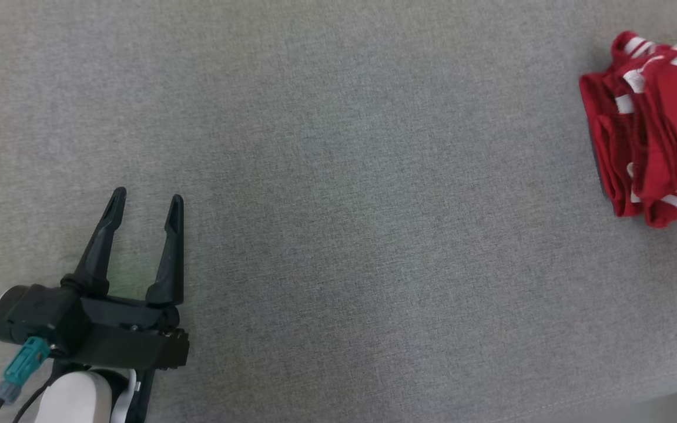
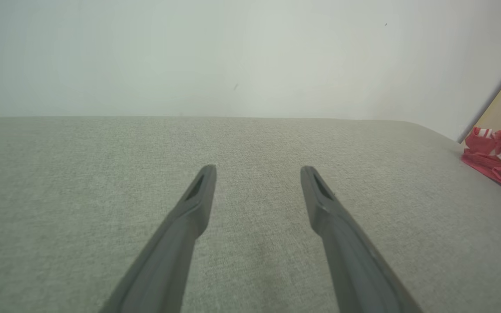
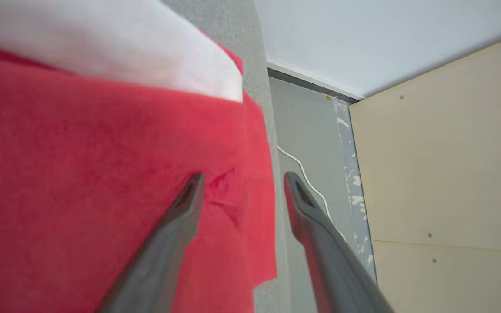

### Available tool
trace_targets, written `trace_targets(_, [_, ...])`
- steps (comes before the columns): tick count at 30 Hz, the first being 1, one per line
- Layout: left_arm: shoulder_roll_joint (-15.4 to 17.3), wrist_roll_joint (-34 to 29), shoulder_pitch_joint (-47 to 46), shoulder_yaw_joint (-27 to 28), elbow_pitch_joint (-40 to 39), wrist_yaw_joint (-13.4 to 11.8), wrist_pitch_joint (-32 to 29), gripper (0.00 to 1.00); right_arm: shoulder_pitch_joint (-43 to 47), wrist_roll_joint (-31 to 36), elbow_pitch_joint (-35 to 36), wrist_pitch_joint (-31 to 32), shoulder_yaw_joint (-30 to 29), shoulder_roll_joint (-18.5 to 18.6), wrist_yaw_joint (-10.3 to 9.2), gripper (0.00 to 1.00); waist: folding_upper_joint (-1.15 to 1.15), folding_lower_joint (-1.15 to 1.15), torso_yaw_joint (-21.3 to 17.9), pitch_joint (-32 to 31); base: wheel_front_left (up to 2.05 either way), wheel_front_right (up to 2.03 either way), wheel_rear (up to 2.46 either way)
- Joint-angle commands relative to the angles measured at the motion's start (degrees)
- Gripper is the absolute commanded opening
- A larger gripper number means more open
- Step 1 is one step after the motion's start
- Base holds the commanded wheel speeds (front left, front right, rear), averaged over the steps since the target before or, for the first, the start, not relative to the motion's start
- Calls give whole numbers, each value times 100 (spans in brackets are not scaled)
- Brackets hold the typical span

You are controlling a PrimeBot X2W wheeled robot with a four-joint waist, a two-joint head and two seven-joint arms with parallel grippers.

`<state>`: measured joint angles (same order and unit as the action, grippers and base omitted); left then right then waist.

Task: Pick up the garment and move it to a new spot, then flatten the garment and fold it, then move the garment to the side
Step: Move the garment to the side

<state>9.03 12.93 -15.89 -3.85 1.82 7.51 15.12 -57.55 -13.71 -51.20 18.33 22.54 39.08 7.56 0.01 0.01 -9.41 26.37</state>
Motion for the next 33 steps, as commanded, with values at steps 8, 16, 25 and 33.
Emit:
trace_targets(8, [-70, 122, 303, 210, 193, -8, -1, 100, 641, 25, 201, -1124, -961, -829, -18, 100, -1, -1, 151, -685, 0, 0, 0])
trace_targets(16, [-101, 198, 795, 483, 438, -8, -1, 100, 1825, -317, 1264, -1801, -994, -1402, -18, 100, -1, -1, 340, -1511, 0, 0, 0])
trace_targets(25, [-214, 158, 1269, 723, 718, -8, -1, 100, 3265, -525, 2400, -2488, -1365, -2120, -18, 100, -1, -1, 571, -2290, 0, 0, 0])
trace_targets(33, [-319, 27, 1719, 920, 914, -8, -1, 100, 4315, -188, 2707, -3051, -1819, -2752, -18, 100, -1, -1, 763, -2790, 0, 0, 0])
